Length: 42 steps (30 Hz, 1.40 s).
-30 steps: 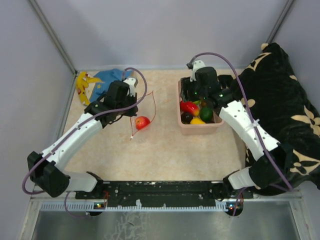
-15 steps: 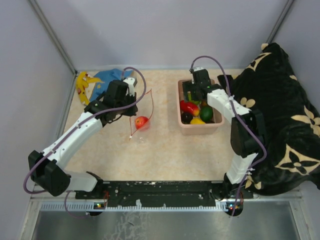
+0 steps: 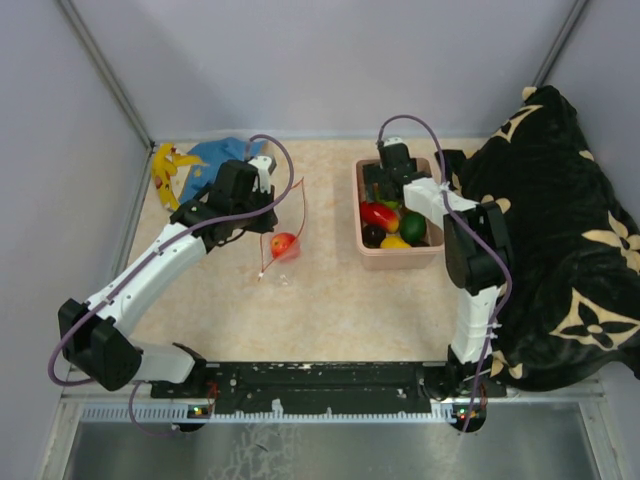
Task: Place the food in the zip-top bag and seal the zipper
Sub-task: Pick up the fake fruit from the bin.
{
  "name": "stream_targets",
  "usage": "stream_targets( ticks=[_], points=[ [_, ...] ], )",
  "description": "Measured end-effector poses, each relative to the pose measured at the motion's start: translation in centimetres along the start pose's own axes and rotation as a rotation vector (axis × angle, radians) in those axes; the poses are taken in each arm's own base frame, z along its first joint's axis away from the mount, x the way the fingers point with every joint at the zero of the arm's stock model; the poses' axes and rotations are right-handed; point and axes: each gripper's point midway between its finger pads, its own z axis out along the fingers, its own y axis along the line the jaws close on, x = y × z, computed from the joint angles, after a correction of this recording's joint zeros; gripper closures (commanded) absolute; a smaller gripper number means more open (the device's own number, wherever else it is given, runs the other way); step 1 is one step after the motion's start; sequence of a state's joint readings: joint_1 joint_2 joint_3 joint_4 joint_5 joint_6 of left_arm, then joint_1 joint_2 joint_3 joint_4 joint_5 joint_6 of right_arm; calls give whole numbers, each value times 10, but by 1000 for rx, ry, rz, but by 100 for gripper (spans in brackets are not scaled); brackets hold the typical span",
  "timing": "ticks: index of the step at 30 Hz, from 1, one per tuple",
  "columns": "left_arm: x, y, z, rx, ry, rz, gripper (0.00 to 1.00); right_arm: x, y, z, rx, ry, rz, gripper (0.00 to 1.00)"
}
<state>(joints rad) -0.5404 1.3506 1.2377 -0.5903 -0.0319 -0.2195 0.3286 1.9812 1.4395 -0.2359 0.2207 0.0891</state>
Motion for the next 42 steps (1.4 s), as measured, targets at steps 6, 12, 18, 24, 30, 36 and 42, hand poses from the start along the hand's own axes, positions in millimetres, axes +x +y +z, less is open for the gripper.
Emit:
stream_targets(
  ticks=[6,12,18,24,30,36,42],
  points=[
    [0,1,0,-3,0,-2,100,-7,-2,5,1,-40,6,23],
    [0,0,0,7,3,-2,100,-9,-2,7,-11,-60,7,12],
    [1,-2,0,14,5,-3,100,-3,0,7,-27,-38,-13,8],
    [1,-1,0,14,5,-3,100,3,-1,13,-23,-25,-26,9],
    [1,-3,0,21,8,-3,100,5,-1,18,-25,-23,-27,26],
    [1,-2,0,21,8,-4,100,7,-2,15,-30,-26,-34,42],
    [2,-5,0,38,12,-5,100,13,-7,-15,-40,-21,-38,48]
  ],
)
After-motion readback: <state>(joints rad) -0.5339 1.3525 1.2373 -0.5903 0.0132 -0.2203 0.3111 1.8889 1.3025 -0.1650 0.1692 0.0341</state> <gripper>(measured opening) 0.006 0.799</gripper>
